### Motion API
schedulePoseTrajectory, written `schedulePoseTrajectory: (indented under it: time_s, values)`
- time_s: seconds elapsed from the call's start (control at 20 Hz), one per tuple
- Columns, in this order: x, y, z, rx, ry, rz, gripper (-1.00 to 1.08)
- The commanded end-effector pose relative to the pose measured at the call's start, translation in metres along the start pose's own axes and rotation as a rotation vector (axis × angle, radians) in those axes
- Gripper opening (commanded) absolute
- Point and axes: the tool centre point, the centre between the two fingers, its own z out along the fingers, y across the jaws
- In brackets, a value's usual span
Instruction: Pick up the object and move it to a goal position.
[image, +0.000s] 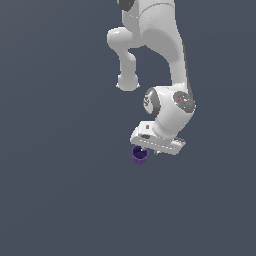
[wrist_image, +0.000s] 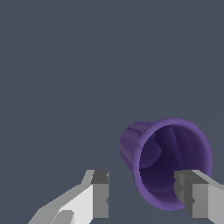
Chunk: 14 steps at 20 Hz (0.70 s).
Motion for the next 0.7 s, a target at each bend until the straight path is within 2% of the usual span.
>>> schedulePoseTrajectory:
  time_s: [0.0,0.6,0.65]
  values:
    - [0.0,0.0,0.0,0.0,0.0,0.0,0.28]
    - [0.0,0.0,0.03,-0.002,0.001,0.002,0.28]
    - [0.0,0.0,0.03,-0.002,0.001,0.002,-1.0]
